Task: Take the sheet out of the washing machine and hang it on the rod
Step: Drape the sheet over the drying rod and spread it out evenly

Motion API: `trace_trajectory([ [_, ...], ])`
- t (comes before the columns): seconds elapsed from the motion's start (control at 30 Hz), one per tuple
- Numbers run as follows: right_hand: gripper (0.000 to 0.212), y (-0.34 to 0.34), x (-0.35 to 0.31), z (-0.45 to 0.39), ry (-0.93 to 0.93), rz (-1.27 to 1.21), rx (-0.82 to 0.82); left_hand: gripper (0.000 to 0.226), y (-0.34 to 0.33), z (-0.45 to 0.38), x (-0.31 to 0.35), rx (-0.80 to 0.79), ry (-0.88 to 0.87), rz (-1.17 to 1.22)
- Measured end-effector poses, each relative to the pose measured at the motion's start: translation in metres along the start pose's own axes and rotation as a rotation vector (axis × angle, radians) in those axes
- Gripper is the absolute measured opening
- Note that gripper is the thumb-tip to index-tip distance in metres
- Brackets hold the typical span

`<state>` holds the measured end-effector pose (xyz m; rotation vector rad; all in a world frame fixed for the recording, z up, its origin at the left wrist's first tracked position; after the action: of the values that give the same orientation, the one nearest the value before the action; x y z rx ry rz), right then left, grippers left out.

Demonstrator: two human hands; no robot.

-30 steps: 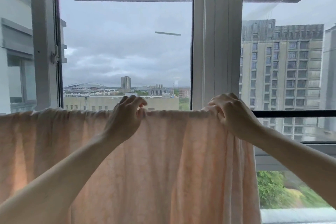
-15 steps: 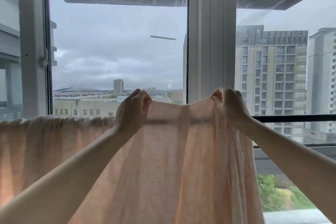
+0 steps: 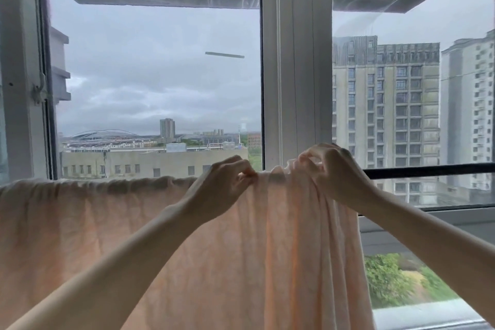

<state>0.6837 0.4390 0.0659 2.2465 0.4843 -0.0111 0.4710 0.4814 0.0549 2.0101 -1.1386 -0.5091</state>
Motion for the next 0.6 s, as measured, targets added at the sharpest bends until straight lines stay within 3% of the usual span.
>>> trace_trajectory([
  [0.1,0.032,-0.001,0.000,0.019,0.096,0.157,-0.041,0.004,0.001,-0.005,-0.003,0.025,0.071,0.001],
  [0.27,0.009,0.003,0.013,0.015,0.154,0.014,-0.048,0.013,-0.007,-0.013,0.002,0.064,0.178,-0.079],
  [0.47,0.006,0.036,0.062,0.001,-0.001,-0.048,0.140,0.017,0.009,-0.008,0.002,0.357,0.325,-0.174],
  [0.6,0.008,0.026,0.082,0.003,-0.004,0.005,-0.110,0.019,-0.008,-0.016,-0.001,0.153,0.463,-0.184],
])
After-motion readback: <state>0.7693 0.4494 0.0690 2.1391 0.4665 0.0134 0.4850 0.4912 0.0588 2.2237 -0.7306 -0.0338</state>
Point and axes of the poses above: each hand's wrist, its own z-axis away from the middle knuckle, its own y-axis out of the back of the hand, x = y × z, the point moved 5 cm from there along -z, towards the middle knuckle, and after that the axes turned 14 degrees about -x, right-handed, at the moved point
